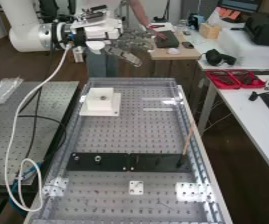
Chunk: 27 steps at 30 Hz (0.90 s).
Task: Grab the bearing and place it in the white container
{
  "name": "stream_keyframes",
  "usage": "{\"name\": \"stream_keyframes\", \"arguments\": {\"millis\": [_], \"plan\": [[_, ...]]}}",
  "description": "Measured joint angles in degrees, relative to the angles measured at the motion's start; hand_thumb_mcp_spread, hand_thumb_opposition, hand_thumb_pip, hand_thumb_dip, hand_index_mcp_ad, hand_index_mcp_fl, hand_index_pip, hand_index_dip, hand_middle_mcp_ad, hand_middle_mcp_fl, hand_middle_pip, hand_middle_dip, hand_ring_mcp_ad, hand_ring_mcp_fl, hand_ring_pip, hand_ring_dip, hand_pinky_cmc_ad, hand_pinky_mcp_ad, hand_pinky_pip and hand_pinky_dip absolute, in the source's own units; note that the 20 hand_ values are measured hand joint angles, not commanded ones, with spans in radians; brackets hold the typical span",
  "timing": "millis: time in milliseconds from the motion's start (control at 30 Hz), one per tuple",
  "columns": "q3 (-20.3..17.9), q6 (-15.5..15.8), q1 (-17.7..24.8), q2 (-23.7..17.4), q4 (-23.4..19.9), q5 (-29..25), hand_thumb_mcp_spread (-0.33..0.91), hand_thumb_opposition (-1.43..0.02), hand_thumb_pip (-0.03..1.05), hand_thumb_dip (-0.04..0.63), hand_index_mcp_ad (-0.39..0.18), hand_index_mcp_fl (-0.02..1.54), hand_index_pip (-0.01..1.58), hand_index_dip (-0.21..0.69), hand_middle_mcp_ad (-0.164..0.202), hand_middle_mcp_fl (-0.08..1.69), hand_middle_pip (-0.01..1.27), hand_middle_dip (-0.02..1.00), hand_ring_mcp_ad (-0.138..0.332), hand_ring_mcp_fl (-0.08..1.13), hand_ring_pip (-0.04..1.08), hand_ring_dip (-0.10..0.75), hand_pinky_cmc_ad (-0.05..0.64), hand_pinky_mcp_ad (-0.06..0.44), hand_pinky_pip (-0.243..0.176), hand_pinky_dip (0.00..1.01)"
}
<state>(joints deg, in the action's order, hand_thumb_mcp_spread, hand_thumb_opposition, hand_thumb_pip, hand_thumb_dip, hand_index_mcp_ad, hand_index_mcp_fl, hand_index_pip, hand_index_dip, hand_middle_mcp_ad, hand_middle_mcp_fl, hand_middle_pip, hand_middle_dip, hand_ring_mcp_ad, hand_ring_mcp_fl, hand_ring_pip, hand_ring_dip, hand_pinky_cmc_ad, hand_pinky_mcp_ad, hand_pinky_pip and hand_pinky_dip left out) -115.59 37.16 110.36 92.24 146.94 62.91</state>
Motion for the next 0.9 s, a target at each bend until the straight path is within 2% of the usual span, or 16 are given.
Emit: {"name": "stream_keyframes", "arguments": {"millis": [133, 400, 600, 900], "plan": [[0.42, 0.03, -0.56, 0.10, 0.45, 0.72, 0.20, -0.62, 0.30, 0.017, -0.126, 0.21, 0.11, -0.047, 0.059, 0.24, 0.13, 0.31, 0.166, 0.05, 0.12, 0.129, 0.461, 0.379, -0.010, 0.28], [1.15, 0.87, -1.47, -0.03, 1.29, 2.10, 0.20, -0.62, 0.30, 0.017, -0.124, 0.20, 0.10, -0.033, 0.059, 0.23, 0.13, 0.30, 0.164, 0.05, 0.12, 0.119, 0.461, 0.379, -0.010, 0.28], [1.28, 1.49, -1.97, -0.34, 1.28, 2.93, 0.20, -0.62, 0.30, 0.017, -0.122, 0.20, 0.10, -0.031, 0.075, 0.23, 0.13, 0.30, 0.164, 0.05, 0.12, 0.119, 0.461, 0.375, -0.012, 0.27], [1.36, 1.39, -2.49, -0.88, 1.91, 3.31, 0.20, -0.62, 0.30, 0.017, -0.122, 0.20, 0.10, -0.031, 0.075, 0.23, 0.13, 0.30, 0.164, 0.05, 0.12, 0.120, 0.461, 0.379, -0.012, 0.27]]}}
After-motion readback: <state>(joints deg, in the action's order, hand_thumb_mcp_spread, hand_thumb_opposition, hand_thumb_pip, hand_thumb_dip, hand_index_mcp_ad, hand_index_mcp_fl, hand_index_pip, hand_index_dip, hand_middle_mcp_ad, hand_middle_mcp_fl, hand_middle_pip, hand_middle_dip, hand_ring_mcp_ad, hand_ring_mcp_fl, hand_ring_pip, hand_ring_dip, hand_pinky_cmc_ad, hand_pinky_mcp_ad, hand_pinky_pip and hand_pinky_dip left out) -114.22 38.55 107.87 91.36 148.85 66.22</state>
